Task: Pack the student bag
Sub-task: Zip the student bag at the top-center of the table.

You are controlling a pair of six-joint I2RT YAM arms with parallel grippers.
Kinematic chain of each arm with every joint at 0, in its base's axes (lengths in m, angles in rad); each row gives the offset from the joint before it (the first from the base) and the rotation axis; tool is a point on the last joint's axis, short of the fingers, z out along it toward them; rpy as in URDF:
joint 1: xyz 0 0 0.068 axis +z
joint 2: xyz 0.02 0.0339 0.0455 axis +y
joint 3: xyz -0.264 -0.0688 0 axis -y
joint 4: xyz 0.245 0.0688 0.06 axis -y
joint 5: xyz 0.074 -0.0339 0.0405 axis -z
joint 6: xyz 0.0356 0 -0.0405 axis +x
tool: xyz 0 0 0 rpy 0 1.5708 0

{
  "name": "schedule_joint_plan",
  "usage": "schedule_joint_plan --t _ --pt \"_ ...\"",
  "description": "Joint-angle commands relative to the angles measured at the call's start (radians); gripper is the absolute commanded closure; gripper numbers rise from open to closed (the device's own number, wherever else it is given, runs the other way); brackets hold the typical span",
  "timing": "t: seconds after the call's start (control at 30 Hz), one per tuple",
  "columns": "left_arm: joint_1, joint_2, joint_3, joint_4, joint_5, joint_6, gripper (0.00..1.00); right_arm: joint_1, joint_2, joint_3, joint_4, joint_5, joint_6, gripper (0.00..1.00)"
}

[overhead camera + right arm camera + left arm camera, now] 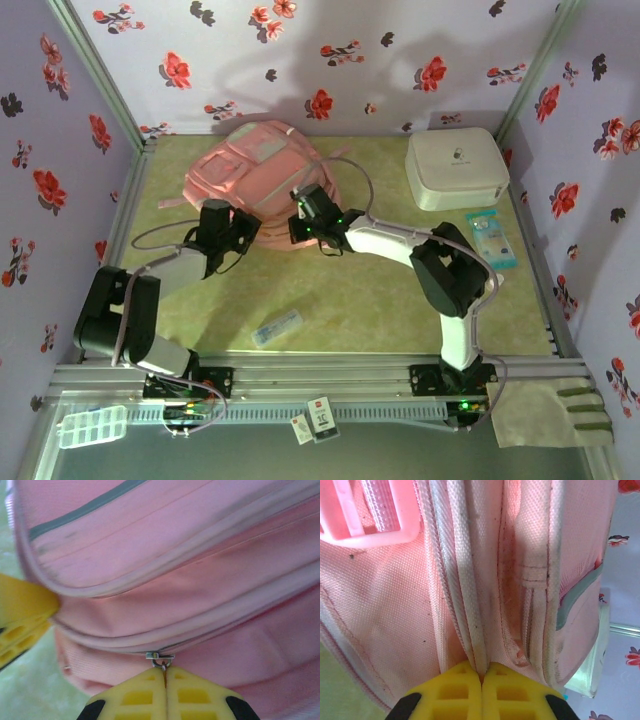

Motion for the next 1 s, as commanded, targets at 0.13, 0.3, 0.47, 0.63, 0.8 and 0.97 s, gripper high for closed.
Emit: schedule_joint_plan --t 0.13,0.3,0.47,0.63,0.8,0.97 --pt "-0.003 -0.071 0.028 -0.085 -0.055 0.103 1.00 -0.095 -0.052 0.020 -0.175 0.271 -0.024 1.00" --pt "-0.023 -0.051 0.069 -0.107 0.021 0.156 1.00 -0.098 -0.111 -0.037 -0.213 0.248 -0.012 1.00" --pt "-0.076 0.031 0.144 -0.117 0.030 0.202 1.00 -0.097 -0.262 -0.211 -0.274 0.276 0.045 1.00" --pt "-0.089 0.139 0.232 -0.101 0.045 0.215 1.00 -0.091 -0.403 -0.363 -0.254 0.177 0.097 1.00" --pt "-0.065 0.232 0.410 -0.265 0.036 0.332 0.98 -0.046 -0.400 -0.388 -0.199 0.114 0.128 1.00" --pt "-0.042 0.225 0.477 -0.376 0.003 0.388 0.89 -0.030 -0.324 -0.327 -0.203 0.111 0.153 1.00"
